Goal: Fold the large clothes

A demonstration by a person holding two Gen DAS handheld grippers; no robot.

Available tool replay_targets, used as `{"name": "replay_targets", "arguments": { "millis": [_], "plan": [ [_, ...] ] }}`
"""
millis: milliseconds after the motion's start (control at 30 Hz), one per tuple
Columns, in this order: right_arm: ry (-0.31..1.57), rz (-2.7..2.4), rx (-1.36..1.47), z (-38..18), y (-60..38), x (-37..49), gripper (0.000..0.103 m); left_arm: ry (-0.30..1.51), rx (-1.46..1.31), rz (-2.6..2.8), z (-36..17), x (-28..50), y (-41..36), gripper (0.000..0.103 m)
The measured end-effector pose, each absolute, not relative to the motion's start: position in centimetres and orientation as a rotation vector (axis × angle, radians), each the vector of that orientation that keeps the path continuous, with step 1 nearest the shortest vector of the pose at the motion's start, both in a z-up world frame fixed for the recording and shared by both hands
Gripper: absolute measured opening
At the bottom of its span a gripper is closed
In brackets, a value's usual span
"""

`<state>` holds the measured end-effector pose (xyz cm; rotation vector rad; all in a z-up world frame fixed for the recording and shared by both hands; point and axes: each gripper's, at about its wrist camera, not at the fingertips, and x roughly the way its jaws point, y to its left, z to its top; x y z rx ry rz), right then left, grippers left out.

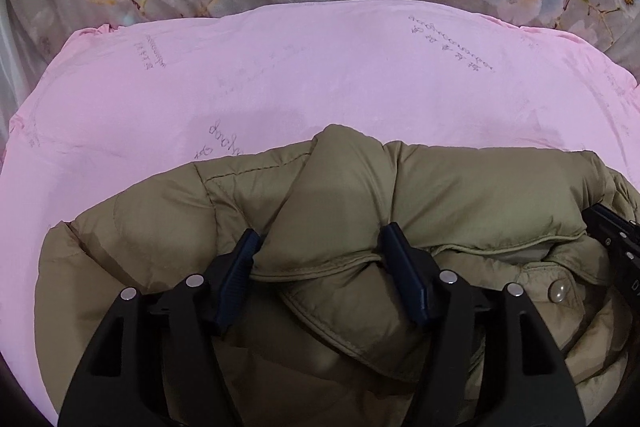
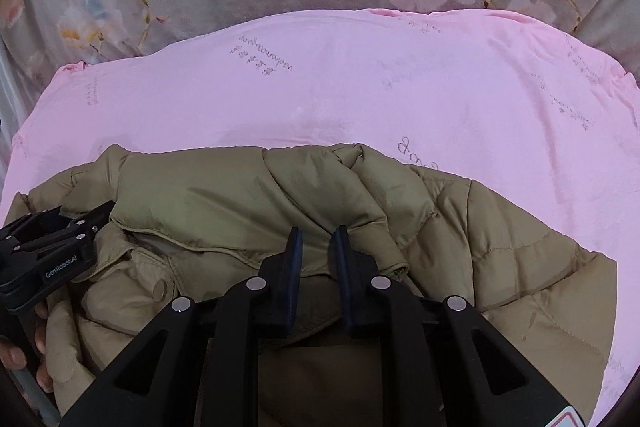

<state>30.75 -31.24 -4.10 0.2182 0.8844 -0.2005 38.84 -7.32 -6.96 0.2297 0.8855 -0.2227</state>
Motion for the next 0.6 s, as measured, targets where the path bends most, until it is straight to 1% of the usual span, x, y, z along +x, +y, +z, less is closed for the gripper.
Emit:
{"name": "replay_targets", "arguments": {
  "millis": [267, 600],
  "plan": [
    [0.882, -0.196, 0.233, -4.17, -31.45, 31.04, 0.014, 0.88, 0.234, -0.206, -7.09, 39.1, -7.58, 0.067],
    [0.882, -0.194, 0.237, -4.21, -31.41, 31.07, 0.014, 0.88, 0.246, -0.191, -7.08, 39.1, -7.75, 0.069]
  ]
}}
